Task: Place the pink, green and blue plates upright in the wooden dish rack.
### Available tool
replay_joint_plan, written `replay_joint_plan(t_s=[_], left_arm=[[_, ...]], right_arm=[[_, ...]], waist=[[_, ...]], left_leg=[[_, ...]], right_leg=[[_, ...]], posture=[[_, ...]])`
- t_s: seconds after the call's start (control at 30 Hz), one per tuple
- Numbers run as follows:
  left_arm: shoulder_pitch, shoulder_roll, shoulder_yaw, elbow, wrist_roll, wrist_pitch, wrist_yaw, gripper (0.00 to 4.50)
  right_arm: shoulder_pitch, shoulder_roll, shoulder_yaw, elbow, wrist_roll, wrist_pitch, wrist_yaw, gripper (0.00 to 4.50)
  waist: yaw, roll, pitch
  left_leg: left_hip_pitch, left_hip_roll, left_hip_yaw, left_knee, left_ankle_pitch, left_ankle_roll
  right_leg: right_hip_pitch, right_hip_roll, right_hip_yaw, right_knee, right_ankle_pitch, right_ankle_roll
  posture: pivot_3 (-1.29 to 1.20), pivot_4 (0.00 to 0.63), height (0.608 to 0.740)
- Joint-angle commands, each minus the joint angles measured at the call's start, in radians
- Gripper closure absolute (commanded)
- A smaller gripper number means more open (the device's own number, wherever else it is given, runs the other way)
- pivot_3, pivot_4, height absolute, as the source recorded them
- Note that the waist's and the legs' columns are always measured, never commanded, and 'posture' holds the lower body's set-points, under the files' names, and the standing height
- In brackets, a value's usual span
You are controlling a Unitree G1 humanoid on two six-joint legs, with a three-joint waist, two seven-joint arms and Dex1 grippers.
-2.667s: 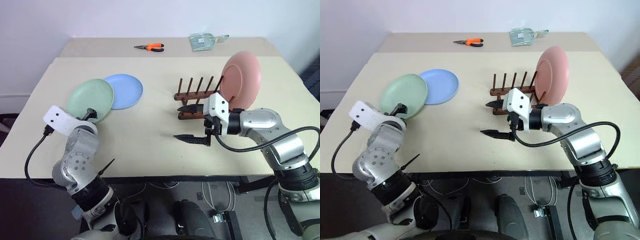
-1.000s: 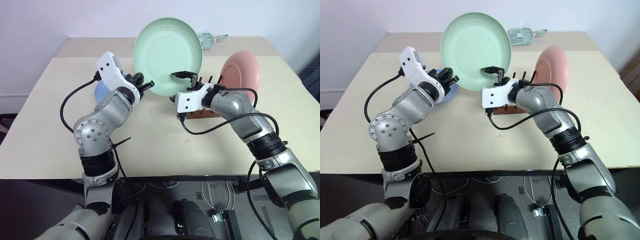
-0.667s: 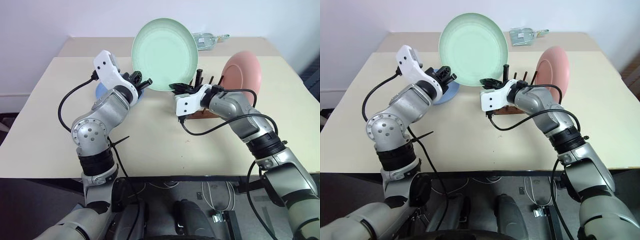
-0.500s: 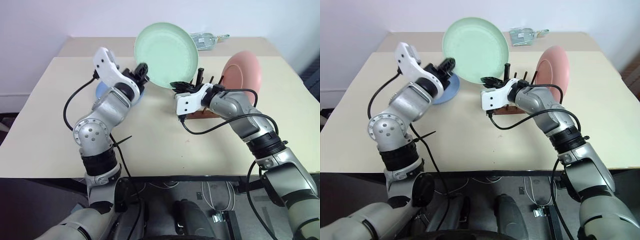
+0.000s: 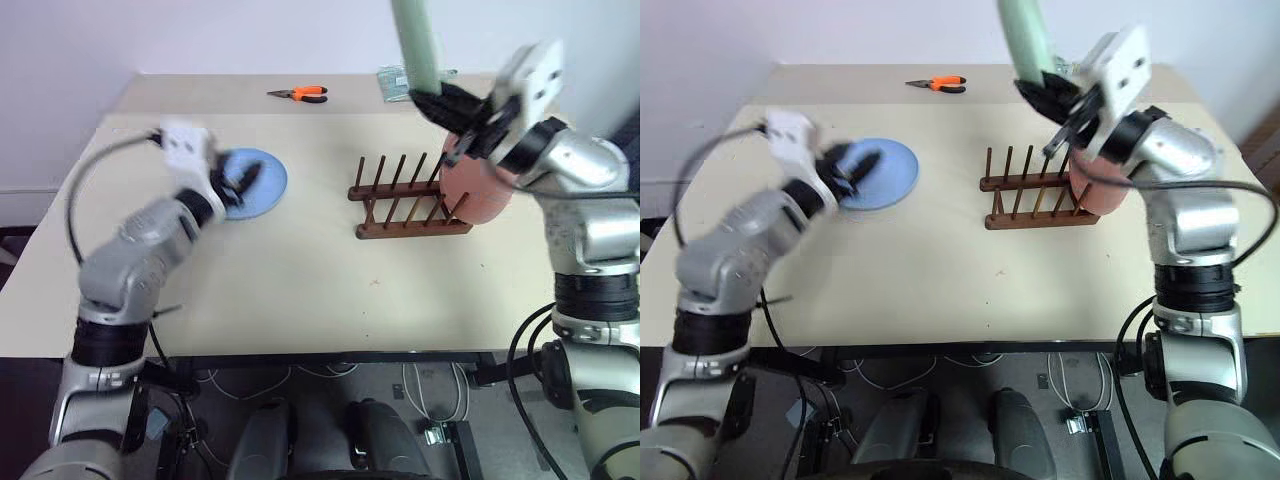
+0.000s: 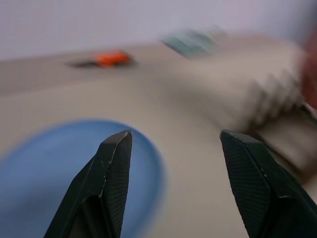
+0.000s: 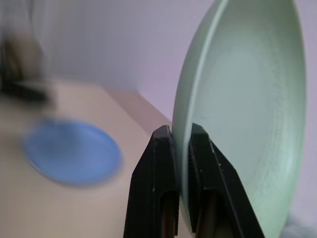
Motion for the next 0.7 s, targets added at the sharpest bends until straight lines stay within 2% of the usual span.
replay_joint_plan(t_s=[0.03, 0.17, 0.33, 0.7], left_arm=[[0.041, 0.019, -0.113, -0.099, 0.035, -0.088, -0.230, 1.64], [0.046, -0.020, -0.124, -0.091, 0.014, -0.075, -0.317, 1.64], [0.050, -0.032, -0.131, -0.093, 0.024, -0.061, -0.402, 1.64], [0.077, -0.055, -0.111, -0.114, 0.079, -0.064, -0.409, 1.64]], right_arm=[[0.011, -0.054, -0.108, -0.057, 0.195, 0.210, -0.005, 4.50], [0.051, -0.077, -0.129, -0.048, 0.245, 0.291, -0.006, 4.50], [0.039, -0.081, -0.134, 0.033, 0.238, 0.309, -0.011, 4.50], [-0.021, -0.078, -0.087, 0.223, 0.186, 0.319, 0.050, 4.50]], waist=[[0.002, 0.001, 0.000], [-0.001, 0.002, -0.001], [-0.013, 0.004, -0.001], [-0.017, 0.004, -0.001]], left_leg=[[0.000, 0.000, 0.000, -0.001, 0.000, 0.000], [0.000, 0.000, 0.000, -0.003, 0.000, 0.000], [0.000, 0.000, 0.000, -0.003, 0.000, 0.001], [-0.001, 0.000, 0.001, -0.001, 0.000, 0.002]], right_leg=[[0.000, -0.001, 0.000, 0.000, 0.000, 0.000], [-0.002, -0.001, 0.000, 0.000, 0.000, -0.002], [-0.002, 0.000, 0.000, 0.000, 0.000, -0.002], [-0.002, 0.002, 0.000, 0.001, 0.000, -0.001]], posture=[[0.00, 0.150, 0.740], [0.00, 0.150, 0.740], [0.00, 0.150, 0.740], [0.00, 0.150, 0.740]])
